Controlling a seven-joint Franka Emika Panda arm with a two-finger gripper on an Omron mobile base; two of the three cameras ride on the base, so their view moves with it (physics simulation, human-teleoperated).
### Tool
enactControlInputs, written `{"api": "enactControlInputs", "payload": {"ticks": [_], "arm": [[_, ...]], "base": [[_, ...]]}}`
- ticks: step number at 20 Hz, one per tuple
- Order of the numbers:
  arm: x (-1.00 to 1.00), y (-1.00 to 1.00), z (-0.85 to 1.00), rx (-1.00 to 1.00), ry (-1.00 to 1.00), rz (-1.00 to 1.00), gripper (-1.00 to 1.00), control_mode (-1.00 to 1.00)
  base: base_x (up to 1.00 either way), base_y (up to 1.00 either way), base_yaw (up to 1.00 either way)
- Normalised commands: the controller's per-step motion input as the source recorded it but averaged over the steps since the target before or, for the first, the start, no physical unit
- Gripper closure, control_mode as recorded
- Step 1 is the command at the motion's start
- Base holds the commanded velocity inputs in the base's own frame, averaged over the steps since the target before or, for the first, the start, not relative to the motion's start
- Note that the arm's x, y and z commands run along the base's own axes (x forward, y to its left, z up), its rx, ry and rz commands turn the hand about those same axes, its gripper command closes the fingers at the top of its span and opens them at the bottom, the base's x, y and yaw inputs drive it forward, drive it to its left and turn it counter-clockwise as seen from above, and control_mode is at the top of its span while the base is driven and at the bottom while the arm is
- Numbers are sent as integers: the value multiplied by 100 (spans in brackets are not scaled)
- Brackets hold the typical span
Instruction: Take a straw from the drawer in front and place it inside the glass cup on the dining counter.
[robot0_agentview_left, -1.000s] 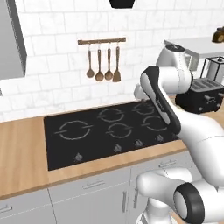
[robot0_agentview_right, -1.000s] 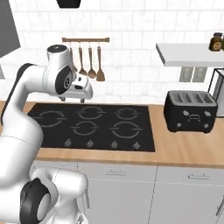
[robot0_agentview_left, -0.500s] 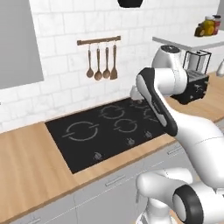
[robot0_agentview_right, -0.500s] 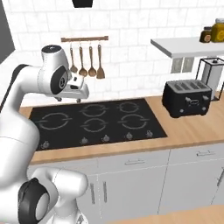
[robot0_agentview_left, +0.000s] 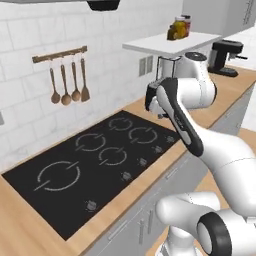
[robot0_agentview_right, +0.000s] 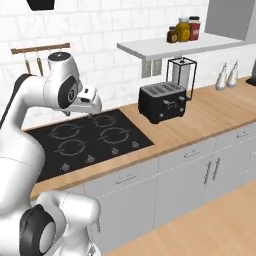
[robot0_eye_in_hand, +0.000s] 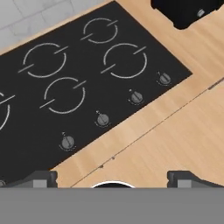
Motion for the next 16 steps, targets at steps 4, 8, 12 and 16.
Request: {"api": "enactControlInputs", "payload": {"ticks": [4, 8, 12, 16], "arm": [[0, 0, 0, 0, 0, 0, -100, 100], [0, 0, 0, 0, 0, 0, -100, 100], [0, 0, 0, 0, 0, 0, -100, 100], [0, 0, 0, 0, 0, 0, -100, 100]], "base": [[12, 62, -41], [-2, 54, -32], [5, 48, -25], [25, 53, -21]]}}
